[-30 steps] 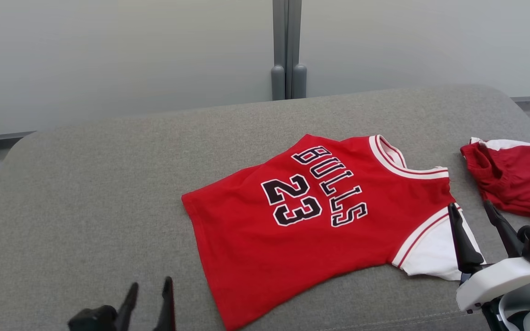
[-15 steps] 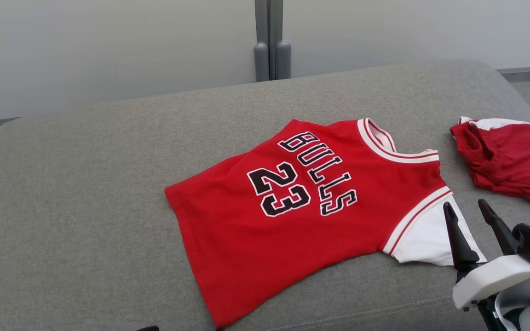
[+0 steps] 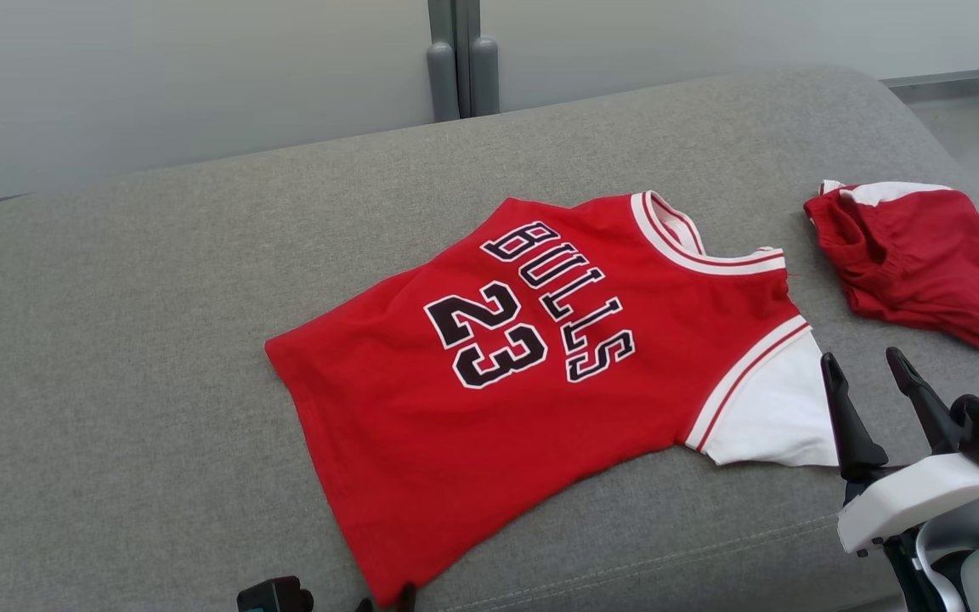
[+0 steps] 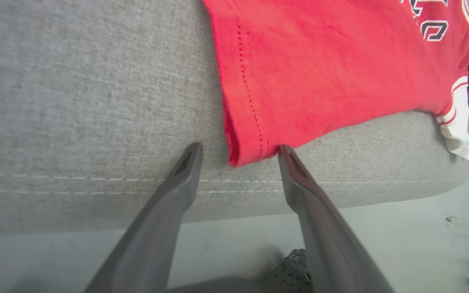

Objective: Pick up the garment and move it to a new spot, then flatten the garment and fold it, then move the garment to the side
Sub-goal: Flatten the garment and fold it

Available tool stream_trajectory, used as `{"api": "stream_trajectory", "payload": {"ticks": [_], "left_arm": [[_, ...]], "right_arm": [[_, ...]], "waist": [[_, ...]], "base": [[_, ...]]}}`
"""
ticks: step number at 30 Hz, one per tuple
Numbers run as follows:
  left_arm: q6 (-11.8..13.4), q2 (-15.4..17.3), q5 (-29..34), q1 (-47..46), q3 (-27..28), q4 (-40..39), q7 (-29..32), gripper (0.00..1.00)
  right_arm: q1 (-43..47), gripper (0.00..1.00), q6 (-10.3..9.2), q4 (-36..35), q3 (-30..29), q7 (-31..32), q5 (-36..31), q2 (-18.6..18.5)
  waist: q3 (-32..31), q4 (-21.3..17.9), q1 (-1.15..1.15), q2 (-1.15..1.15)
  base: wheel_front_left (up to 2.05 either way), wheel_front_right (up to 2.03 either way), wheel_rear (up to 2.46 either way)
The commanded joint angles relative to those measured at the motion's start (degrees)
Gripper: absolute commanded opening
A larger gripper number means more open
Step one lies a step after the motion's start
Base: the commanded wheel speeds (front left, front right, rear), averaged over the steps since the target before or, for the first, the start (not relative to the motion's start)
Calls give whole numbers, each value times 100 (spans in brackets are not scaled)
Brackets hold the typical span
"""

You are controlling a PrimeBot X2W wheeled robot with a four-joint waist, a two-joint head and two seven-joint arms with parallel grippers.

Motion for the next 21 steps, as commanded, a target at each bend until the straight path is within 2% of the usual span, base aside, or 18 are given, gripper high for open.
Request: {"api": "stream_trajectory", "payload": {"ticks": [1,3,4,6,8,9,10,11,16,21], "left_arm": [[-33,-27,-25,-97,19,59,-14,91],[-89,-89,-53,-163,40,169,-62,84],[-118,-107,-69,-185,48,210,-72,75],[-165,-131,-66,-229,43,293,-117,50],[-215,-165,-66,-263,55,352,-170,39],[-237,-173,-59,-280,48,378,-179,29],[-269,-179,-37,-306,31,398,-186,10],[-285,-191,-24,-332,24,414,-208,0],[-366,-192,26,-382,36,304,-324,0],[-291,-77,64,-357,110,-39,-439,0]], "right_arm": [[-65,100,-9,-6,-9,-15,4,-17],[-64,100,-9,-25,-23,-4,-13,-8],[-60,100,-9,-32,-28,2,-23,-3],[-55,100,-9,-44,-36,14,-34,8],[-55,100,-9,-44,-52,18,-36,16],[-55,100,-9,-37,-62,18,-38,20],[-56,100,-9,-21,-74,11,-31,29],[-55,100,-9,-2,-80,11,-16,37],[12,100,-9,247,-221,65,148,118],[83,100,-9,983,-659,75,344,241]], "waist": [[29,-34,0,0],[37,-52,0,0],[38,-58,0,0],[42,-65,0,0],[47,-65,0,0],[52,-59,0,0],[53,-50,0,0],[55,-40,0,0],[58,53,0,0],[52,209,0,0]], "base": [[0,0,0],[0,0,0],[0,0,0],[0,0,0],[0,0,0],[0,0,0],[0,0,0],[0,0,0],[0,0,0],[0,0,0]]}}
